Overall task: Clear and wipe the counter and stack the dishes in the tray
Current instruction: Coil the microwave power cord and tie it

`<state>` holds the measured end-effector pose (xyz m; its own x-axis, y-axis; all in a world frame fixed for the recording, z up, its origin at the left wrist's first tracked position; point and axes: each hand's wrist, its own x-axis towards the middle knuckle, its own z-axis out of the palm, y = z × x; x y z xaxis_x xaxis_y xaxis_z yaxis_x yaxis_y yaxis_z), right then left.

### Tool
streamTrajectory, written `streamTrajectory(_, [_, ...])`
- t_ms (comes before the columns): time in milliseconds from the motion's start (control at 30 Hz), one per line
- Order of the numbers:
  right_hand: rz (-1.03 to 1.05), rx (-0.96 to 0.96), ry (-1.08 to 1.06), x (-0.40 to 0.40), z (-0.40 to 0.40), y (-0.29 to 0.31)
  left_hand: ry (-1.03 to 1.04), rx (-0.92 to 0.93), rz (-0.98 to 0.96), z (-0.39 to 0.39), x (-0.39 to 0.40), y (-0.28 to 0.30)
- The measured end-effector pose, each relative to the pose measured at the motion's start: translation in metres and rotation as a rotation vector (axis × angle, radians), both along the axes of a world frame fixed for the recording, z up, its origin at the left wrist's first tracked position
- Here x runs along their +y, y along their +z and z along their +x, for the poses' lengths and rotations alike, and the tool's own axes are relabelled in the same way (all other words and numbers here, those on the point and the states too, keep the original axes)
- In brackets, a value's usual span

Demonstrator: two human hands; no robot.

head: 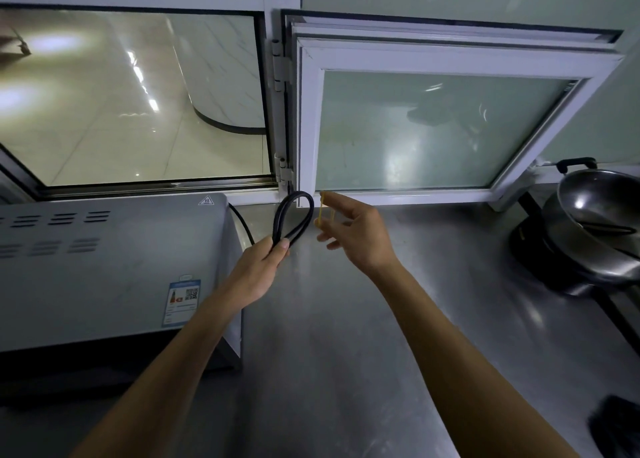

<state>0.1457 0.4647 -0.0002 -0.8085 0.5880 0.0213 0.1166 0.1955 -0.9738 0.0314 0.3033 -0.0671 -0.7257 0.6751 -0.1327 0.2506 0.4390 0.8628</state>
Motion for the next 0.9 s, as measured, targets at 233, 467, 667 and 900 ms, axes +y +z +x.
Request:
streamTrajectory(233, [0.399, -0.157, 0.062, 0.008, -0.004, 0.005, -0.139, 0.226, -0.195, -0.002, 0.005, 0.008])
streamTrajectory(467, [0.328, -0.198, 0.056, 0.005, 0.0, 0.012, -0.221, 0.41, -0.252, -0.003, 0.011, 0.016])
streamTrajectory(667, [-0.039, -0.086, 0.042, -0.001, 0.002, 0.004, -0.24, 0.424, -0.137, -0.003, 0.01, 0.021])
streamTrajectory(900, [-0.289, -0.029, 0.109, -0.008, -0.005, -0.001, -0.218, 0.386, -0.099, -0.005, 0.006, 0.018])
